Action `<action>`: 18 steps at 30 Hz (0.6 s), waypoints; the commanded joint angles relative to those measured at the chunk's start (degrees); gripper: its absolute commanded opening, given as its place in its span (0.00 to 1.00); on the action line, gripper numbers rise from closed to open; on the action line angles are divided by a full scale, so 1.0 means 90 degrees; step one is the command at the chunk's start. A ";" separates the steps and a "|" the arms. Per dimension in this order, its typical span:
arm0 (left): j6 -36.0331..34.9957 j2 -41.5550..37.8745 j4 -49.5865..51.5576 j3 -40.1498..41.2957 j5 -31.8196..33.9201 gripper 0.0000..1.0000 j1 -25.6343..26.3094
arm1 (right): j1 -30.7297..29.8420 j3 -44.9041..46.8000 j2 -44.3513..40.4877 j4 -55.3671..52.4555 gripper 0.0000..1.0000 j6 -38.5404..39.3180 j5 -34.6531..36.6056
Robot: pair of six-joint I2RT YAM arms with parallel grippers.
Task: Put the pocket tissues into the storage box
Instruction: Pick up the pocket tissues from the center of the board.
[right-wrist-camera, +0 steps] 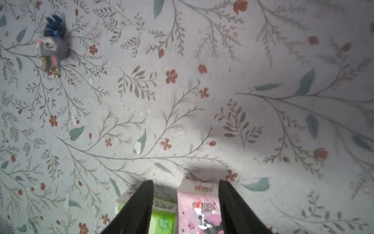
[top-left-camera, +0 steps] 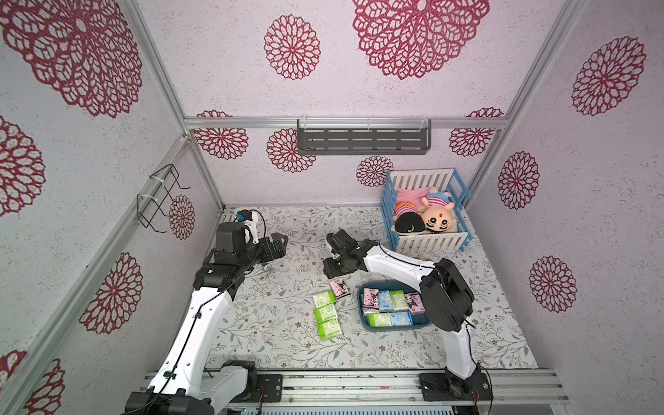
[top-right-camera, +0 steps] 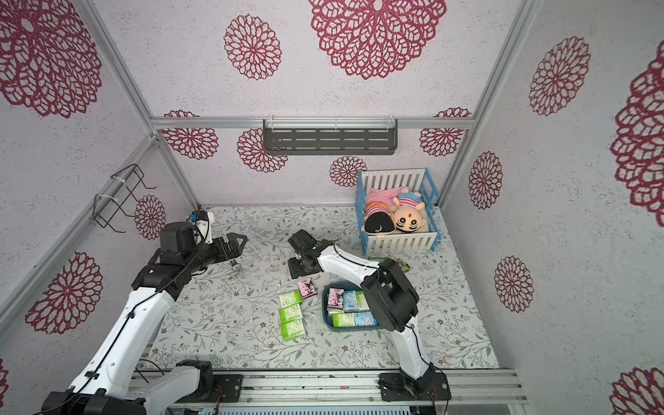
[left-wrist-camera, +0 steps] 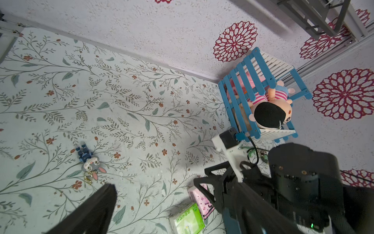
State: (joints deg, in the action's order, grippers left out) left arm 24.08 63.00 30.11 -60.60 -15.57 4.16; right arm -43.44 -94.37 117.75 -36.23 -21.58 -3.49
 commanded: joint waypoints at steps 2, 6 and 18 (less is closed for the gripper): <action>-0.0222 -0.0106 -0.0025 0.0071 -0.0153 0.97 -0.0062 | -0.0032 -0.0228 -0.0108 -0.0760 0.60 0.0306 0.0279; -0.0084 0.0165 -0.0048 0.0133 -0.0386 0.97 -0.0102 | 0.0070 -0.0039 -0.0092 -0.0604 0.59 0.0260 -0.0073; 0.0149 0.0250 -0.0274 0.0218 -0.0402 0.97 -0.0101 | 0.0139 0.0363 0.0046 -0.0460 0.59 0.0289 -0.0322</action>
State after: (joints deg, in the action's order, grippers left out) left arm 24.95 64.99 29.21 -59.09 -19.18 3.68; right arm -42.50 -91.24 117.89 -41.25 -19.99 -4.97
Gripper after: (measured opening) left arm 0.971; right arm 0.591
